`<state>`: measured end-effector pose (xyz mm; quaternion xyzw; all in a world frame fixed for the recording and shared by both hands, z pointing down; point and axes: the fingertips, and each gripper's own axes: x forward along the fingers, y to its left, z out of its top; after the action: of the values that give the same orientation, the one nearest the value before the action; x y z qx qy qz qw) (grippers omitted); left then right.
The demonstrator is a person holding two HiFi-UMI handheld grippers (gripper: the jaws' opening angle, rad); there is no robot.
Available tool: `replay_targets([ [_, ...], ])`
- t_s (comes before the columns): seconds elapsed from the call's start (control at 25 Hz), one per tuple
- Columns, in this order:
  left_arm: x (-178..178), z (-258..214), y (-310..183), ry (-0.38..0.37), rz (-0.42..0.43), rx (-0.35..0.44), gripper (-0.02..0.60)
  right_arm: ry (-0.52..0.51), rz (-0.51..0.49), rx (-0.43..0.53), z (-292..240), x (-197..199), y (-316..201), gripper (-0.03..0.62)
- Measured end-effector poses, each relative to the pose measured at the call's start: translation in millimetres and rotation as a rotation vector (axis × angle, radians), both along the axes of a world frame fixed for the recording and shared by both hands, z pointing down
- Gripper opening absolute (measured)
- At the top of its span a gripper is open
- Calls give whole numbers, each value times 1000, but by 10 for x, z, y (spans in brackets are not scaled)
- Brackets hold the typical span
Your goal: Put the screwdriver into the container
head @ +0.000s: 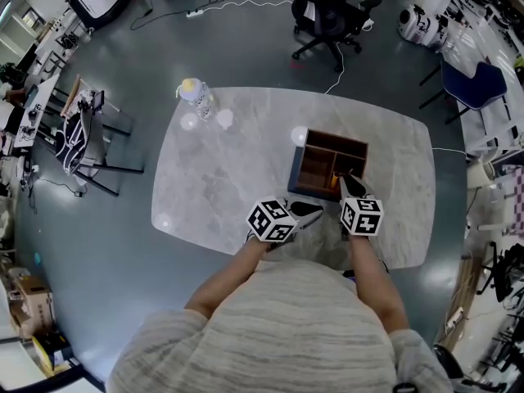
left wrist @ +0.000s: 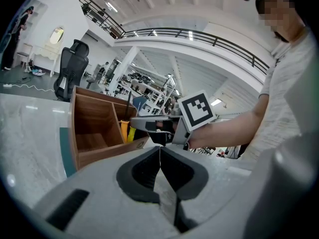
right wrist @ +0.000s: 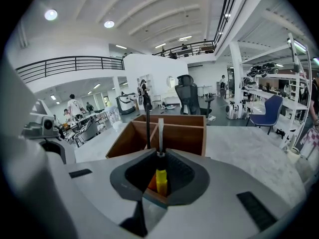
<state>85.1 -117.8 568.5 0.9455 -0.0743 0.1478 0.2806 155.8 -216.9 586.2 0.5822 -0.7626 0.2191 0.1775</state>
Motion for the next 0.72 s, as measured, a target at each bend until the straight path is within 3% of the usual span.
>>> replay_targets([
  [0.72, 20, -20, 7, 9, -2, 7, 14, -60, -1, 6, -57, 19, 110, 63],
])
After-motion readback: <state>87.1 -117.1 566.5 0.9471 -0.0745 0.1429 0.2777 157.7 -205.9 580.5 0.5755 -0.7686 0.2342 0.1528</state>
